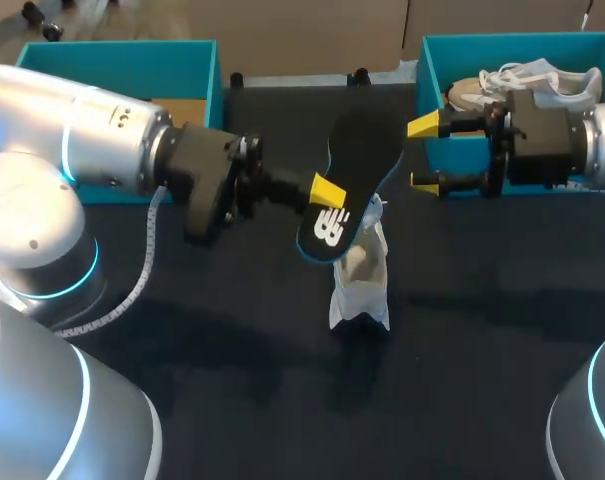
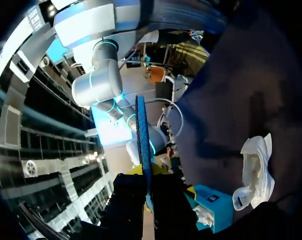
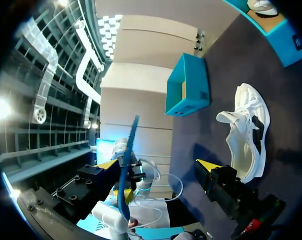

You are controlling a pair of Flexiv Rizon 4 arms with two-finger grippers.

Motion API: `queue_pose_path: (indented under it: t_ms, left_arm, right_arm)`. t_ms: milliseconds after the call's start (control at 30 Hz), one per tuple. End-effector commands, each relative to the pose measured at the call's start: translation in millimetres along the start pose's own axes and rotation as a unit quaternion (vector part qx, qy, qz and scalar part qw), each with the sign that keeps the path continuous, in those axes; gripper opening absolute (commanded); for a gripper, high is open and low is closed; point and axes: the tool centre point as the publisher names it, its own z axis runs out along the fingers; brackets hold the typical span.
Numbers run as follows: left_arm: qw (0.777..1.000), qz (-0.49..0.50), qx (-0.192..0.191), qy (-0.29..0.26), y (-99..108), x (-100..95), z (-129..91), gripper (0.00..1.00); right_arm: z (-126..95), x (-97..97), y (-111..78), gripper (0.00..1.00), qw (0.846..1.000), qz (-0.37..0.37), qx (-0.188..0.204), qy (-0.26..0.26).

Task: Take the shoe out of the shoebox, open the shoe tongue, remove and reinsert the insole, then place the shoe into the shoebox

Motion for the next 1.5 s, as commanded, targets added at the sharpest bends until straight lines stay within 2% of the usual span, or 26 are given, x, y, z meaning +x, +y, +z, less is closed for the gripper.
queue_pose_path:
  t_ms: [33, 167, 433, 800, 1067, 1500]
  left_arm:
    - [0.994, 0.105, 0.007, -0.002, 2, 2.2, 1, 0.00]
    - [0.996, 0.094, 0.008, -0.002, 0, 11.4, -1, 0.00]
    - [0.997, 0.080, -0.012, -0.008, 3, 26.7, -2, 0.00]
    - [0.995, 0.073, -0.072, -0.014, 10, 44.1, -2, 0.00]
    - [0.991, 0.068, -0.112, -0.013, 14, 48.5, -1, 0.00]
    - [0.987, 0.069, -0.145, -0.012, 28, 53.1, 12, 0.00]
  right_arm:
    - [1, 0.3, 0.0, 1.00, 1.000, 0.001, -0.001, -0.001]
    - [1, 0.3, 0.0, 1.00, 1.000, 0.001, -0.001, -0.001]
    - [1, 0.3, 0.0, 1.00, 1.000, 0.001, -0.001, -0.001]
    - [4, 2.1, -0.6, 1.00, 1.000, 0.000, 0.002, 0.001]
    - [14, 4.3, -1.4, 1.00, 1.000, 0.000, 0.011, 0.013]
    - [27, 6.3, -1.3, 1.00, 0.999, 0.002, 0.030, 0.027]
